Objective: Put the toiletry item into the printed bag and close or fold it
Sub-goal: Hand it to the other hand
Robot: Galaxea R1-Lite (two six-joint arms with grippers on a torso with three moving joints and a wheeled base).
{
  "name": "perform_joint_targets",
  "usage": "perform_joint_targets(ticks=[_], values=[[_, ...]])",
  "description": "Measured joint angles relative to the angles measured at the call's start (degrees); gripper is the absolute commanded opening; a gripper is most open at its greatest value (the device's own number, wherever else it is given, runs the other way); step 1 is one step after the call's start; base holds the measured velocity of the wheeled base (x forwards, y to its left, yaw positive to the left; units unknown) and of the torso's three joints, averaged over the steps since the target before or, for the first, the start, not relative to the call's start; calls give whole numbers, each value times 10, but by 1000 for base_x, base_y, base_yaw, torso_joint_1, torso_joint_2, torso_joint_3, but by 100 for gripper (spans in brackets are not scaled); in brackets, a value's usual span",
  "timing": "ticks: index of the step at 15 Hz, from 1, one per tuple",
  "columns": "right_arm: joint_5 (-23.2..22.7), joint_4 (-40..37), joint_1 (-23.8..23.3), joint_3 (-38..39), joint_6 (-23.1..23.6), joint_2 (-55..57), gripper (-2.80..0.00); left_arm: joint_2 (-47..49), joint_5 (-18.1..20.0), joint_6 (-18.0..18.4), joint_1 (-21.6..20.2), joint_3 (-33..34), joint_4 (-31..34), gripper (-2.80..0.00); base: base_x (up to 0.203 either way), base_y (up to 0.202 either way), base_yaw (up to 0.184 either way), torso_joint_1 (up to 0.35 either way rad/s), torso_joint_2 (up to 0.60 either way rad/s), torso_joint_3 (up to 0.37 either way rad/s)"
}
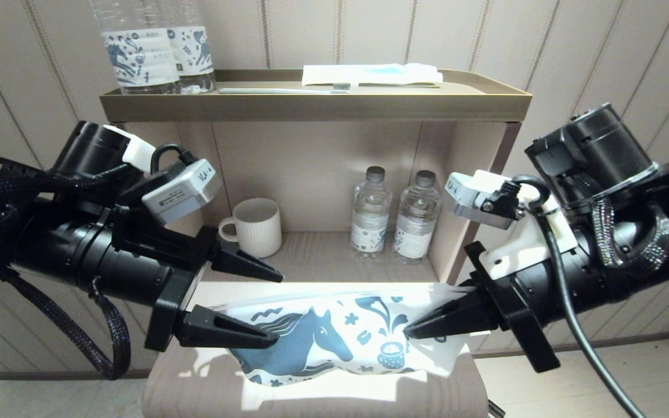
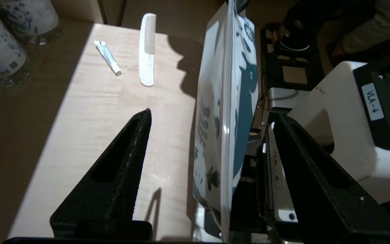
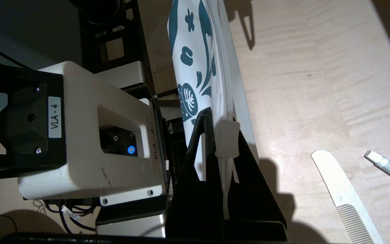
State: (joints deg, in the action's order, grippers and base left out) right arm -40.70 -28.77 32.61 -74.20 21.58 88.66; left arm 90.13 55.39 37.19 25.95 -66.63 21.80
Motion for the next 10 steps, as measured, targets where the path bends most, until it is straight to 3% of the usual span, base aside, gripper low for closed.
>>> perform_joint_targets(ticks=[2,6,10], values=[[0,1,15,-1,-3,2,-280,1,0,-27,15,-26,2,0,0,0,0,0,0,0],[2,2,50,-10,-13,14,-280,1,-3,-128,43,-62,-5,0,0,0,0,0,0,0],[3,2,65,-32,-25,27,-280,10,-9,-154,68,-80,-6,0,0,0,0,0,0,0]])
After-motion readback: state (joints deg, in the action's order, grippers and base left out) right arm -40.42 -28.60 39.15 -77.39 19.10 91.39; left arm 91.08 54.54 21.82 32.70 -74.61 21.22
